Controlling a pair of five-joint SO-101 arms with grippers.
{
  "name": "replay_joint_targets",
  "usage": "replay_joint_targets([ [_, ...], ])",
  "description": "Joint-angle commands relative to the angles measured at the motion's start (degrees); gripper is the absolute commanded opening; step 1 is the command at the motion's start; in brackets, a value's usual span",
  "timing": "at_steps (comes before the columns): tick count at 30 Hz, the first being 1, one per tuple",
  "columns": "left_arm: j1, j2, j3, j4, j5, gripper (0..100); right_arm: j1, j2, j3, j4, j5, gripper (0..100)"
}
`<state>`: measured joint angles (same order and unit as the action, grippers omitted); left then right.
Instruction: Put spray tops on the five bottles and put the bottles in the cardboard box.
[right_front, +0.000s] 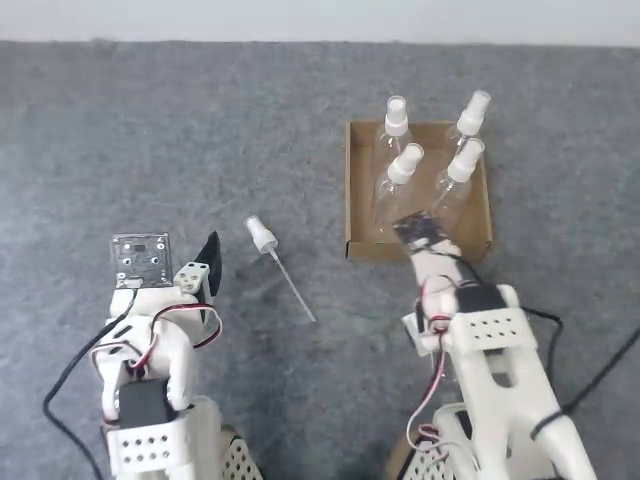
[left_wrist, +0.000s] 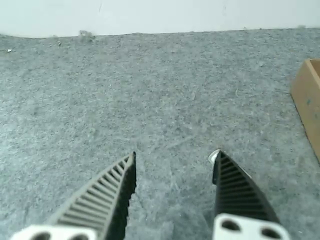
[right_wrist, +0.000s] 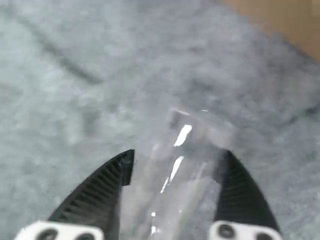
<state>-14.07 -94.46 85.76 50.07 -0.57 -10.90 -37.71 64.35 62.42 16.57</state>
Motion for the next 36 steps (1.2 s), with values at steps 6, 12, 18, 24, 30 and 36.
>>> replay_joint_targets([
  [6, 1.7, -1.0, -0.3, 0.4, 0.4, 23, 18.8, -1.5, 1.4, -2.9, -0.6, 1.7],
  [12, 1.8, -1.0, -0.3, 0.4, 0.4, 23, 41.0, -1.5, -2.2, -4.3, 0.2, 2.4],
  [18, 1.7, -1.0, -0.3, 0.4, 0.4, 23, 57.6, -1.2, -7.8, -9.5, 0.8, 6.9],
  [24, 1.7, -1.0, -0.3, 0.4, 0.4, 23, 60.3, -0.8, -8.3, -11.9, -7.0, 6.9],
  [30, 1.6, -0.9, -0.3, 0.4, 0.4, 23, 56.7, -0.8, -8.2, -12.0, -18.8, 7.3],
  [36, 1.6, -0.9, -0.3, 0.4, 0.4, 23, 56.0, -0.9, -8.0, -11.6, -27.0, 12.5],
])
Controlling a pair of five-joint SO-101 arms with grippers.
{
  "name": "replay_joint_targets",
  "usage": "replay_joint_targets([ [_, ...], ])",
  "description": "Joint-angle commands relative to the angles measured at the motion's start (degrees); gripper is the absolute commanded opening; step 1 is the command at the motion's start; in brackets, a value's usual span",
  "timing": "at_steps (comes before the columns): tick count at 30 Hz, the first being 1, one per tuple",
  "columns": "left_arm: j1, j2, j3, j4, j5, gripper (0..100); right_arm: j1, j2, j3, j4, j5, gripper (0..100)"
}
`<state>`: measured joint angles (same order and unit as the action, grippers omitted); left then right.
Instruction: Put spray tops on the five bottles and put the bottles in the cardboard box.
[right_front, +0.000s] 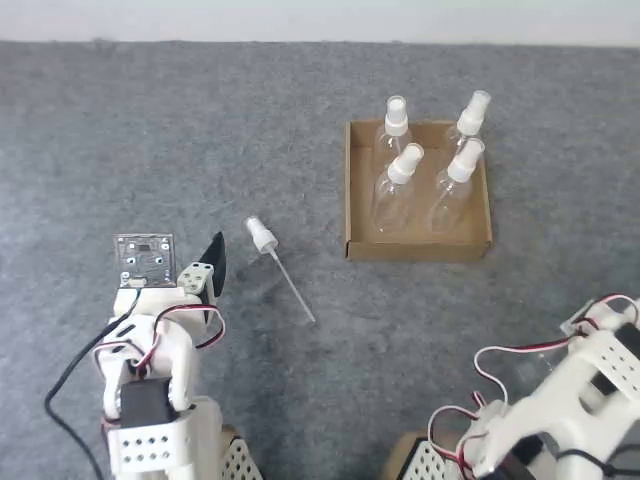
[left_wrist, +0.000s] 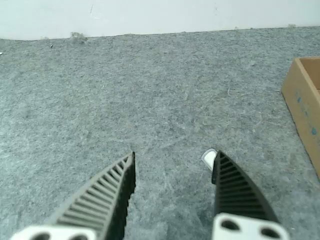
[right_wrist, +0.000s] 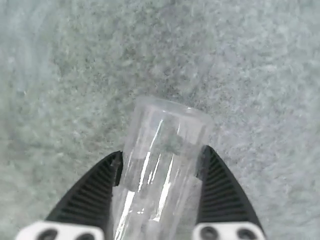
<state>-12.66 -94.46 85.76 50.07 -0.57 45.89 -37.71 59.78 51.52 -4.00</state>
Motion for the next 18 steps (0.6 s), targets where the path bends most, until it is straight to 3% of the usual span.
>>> replay_joint_targets([
  [1, 0.2, -0.9, -0.3, 0.4, 0.4, 23, -0.9, -0.9, -3.3, -0.6, -8.3, 15.1],
  [5, 0.3, -0.9, -0.3, 0.4, 0.4, 23, -1.3, -1.4, -1.9, -0.6, -11.7, 22.8],
  [14, 0.5, -1.0, 0.4, 0.4, 0.4, 23, -1.4, -1.5, -2.0, -0.5, -11.3, 22.8],
  [18, 0.5, -1.0, 0.5, 0.3, 0.4, 23, -1.8, -1.5, -4.0, 3.9, -1.6, 22.7],
])
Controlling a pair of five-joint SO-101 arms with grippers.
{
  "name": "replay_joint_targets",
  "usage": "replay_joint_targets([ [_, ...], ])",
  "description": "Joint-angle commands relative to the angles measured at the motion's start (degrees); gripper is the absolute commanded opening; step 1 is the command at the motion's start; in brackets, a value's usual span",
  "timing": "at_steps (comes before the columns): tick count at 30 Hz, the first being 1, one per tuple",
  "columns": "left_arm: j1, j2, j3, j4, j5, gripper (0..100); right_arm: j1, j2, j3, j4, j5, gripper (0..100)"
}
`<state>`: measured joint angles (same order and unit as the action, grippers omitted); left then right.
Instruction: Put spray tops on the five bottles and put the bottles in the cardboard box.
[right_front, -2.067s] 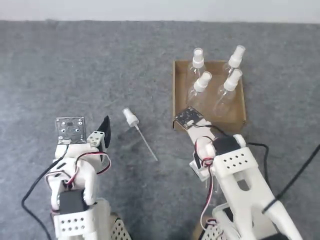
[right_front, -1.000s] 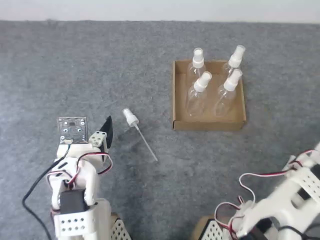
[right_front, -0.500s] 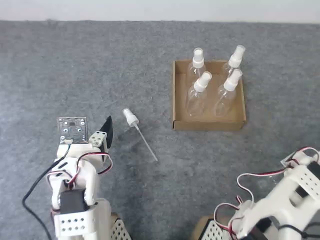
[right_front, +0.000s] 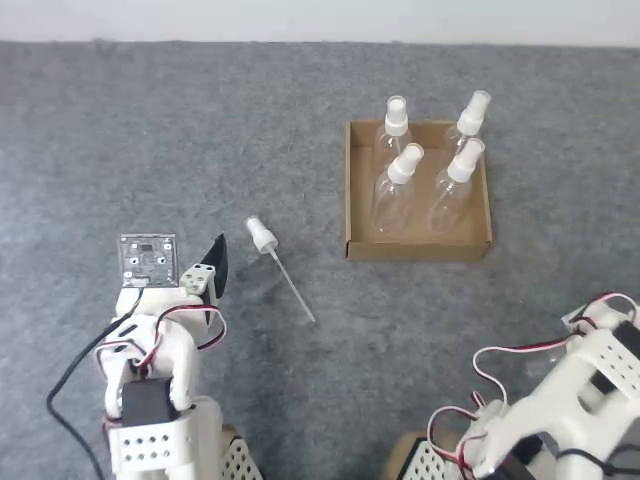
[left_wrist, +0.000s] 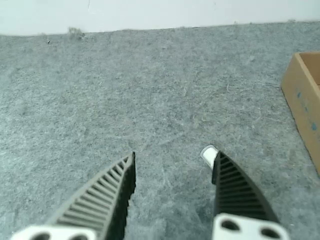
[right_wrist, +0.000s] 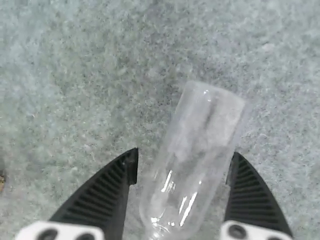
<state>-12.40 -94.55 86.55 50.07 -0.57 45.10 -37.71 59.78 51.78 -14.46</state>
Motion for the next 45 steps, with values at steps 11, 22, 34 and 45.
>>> replay_joint_targets([
  [11, 0.3, -0.9, -0.3, 0.1, 0.4, 23, -4.4, -1.5, -17.8, 24.0, 70.6, 22.8],
  [22, 0.3, -0.9, -0.3, 0.2, 0.4, 23, -2.9, -0.8, -16.4, 27.3, 100.7, 23.0],
  [34, 0.3, -0.9, -0.3, 0.2, 0.4, 23, 4.7, -0.7, -7.6, 15.1, 100.9, 23.0],
  [45, 0.3, -0.9, -0.3, 0.3, 0.4, 23, 0.9, -0.7, -3.3, 14.6, 100.5, 23.0],
])
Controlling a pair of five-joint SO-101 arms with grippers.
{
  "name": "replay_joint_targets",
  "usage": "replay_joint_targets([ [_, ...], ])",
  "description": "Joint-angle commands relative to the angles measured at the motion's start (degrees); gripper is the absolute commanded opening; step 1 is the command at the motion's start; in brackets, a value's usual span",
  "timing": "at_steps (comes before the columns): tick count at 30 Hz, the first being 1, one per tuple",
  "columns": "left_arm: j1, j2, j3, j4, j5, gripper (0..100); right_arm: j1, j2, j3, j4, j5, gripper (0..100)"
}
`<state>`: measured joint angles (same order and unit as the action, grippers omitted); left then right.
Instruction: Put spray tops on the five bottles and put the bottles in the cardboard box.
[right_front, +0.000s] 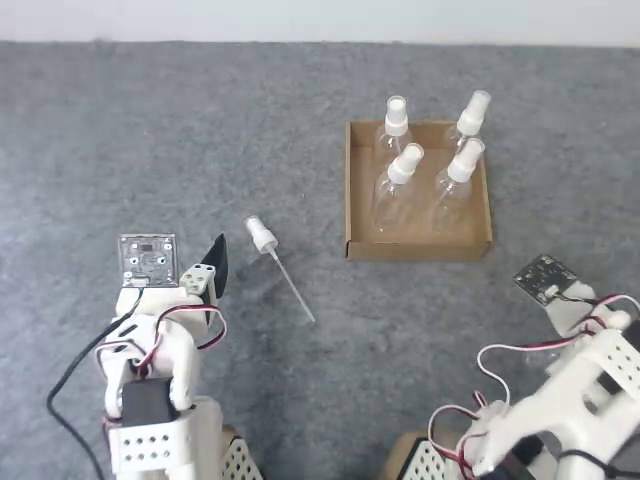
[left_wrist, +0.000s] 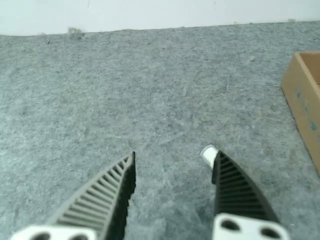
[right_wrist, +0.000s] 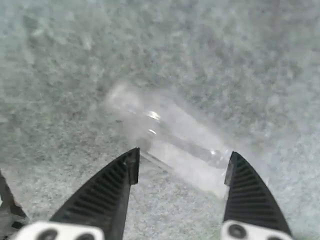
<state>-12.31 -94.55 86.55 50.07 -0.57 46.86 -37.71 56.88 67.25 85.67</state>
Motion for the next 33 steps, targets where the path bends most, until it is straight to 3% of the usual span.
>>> replay_joint_targets([
  [1, 0.2, -0.9, -0.3, 0.3, 0.4, 23, -0.8, -0.7, -0.4, -0.9, 0.3, 22.9],
  [12, 0.2, -0.9, -0.3, 0.3, 0.4, 23, -1.7, 2.9, -0.8, -1.0, -2.2, 22.8],
  [22, 0.2, -0.9, -0.3, 0.4, 0.4, 23, -2.9, 11.6, -7.5, -1.0, -9.1, 22.8],
  [33, 0.2, -0.9, -0.3, 0.4, 0.4, 23, -9.5, 17.5, -7.7, -7.8, -33.2, 22.7],
])
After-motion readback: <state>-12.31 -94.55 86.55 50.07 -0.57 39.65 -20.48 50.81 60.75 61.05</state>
